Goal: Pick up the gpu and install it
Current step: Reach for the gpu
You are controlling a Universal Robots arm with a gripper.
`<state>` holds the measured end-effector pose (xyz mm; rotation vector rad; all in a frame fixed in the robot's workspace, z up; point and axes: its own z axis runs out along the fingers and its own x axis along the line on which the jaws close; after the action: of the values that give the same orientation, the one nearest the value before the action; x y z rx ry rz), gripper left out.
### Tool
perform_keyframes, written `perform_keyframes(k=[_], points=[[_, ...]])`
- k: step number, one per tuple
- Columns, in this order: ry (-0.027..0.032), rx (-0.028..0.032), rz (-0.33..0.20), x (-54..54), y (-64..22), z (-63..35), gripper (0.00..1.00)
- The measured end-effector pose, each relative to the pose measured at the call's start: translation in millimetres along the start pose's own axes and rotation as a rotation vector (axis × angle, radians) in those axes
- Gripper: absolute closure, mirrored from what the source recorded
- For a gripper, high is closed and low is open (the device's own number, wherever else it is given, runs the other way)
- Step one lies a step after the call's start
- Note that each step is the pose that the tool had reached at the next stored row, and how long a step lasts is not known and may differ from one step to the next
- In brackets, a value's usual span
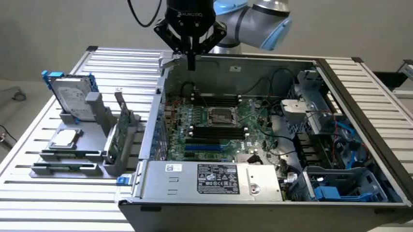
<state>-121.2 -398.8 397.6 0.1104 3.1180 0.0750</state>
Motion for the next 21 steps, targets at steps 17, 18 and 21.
perform_keyframes(k=[17, 18, 21], points=[[0.0089, 0.0007, 0.000, 11.0, -0.8, -0.6, 0.89], [0.0120, 0.0010, 0.000, 13.7, -0.9, -0.6, 0.89], [0.0258, 0.0019, 0.000, 23.1, -1.6, -0.7, 0.89]])
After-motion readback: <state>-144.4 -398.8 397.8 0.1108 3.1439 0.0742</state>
